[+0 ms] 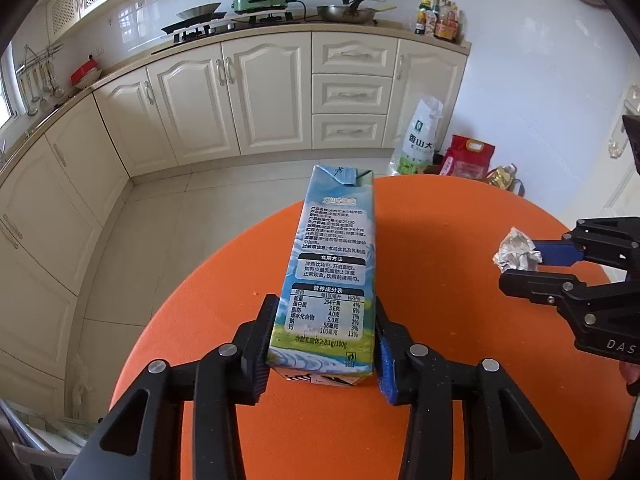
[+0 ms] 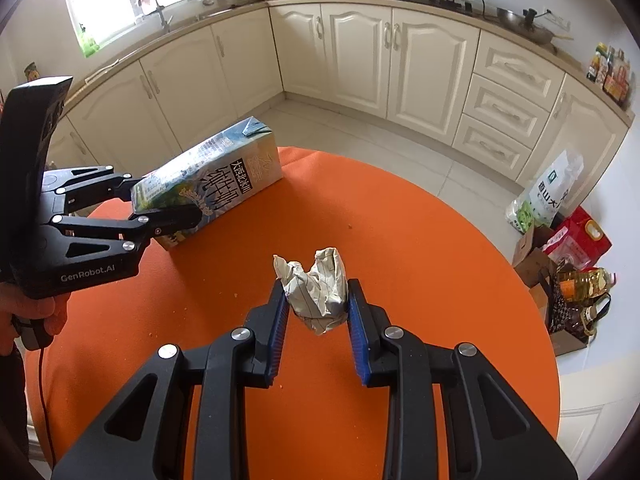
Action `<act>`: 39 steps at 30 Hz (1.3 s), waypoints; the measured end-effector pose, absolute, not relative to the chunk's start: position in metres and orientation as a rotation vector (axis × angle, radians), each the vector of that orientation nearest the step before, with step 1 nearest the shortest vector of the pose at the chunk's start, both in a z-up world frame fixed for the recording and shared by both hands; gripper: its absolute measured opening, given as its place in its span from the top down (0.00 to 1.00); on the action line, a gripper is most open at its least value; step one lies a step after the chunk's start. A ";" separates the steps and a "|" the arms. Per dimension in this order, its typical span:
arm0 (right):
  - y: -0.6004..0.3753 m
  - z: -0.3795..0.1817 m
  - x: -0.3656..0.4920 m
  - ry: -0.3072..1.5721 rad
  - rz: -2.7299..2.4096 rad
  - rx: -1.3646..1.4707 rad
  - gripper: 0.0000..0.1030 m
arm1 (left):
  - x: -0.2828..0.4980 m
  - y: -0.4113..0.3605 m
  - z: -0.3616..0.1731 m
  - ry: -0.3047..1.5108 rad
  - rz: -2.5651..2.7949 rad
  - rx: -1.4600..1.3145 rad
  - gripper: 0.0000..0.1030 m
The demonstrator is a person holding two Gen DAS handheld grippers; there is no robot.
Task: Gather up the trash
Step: 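Carry the milk carton and crumpled paper over to the blue bin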
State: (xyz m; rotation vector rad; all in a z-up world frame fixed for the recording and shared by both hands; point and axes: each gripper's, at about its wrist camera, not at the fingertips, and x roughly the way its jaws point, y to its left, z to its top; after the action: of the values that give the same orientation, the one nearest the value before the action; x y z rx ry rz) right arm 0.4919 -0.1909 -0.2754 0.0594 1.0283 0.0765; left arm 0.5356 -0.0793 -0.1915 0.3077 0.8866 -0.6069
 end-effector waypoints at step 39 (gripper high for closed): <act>-0.373 -0.127 0.235 0.685 -0.088 0.252 0.72 | 0.208 -0.165 -0.116 0.599 -0.664 0.045 0.65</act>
State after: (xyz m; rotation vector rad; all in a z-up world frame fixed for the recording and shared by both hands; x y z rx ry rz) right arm 0.2351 -0.3729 -0.1267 0.2515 0.6847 -0.0876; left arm 0.2084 -0.1653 -0.1162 0.0446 0.5994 -0.6640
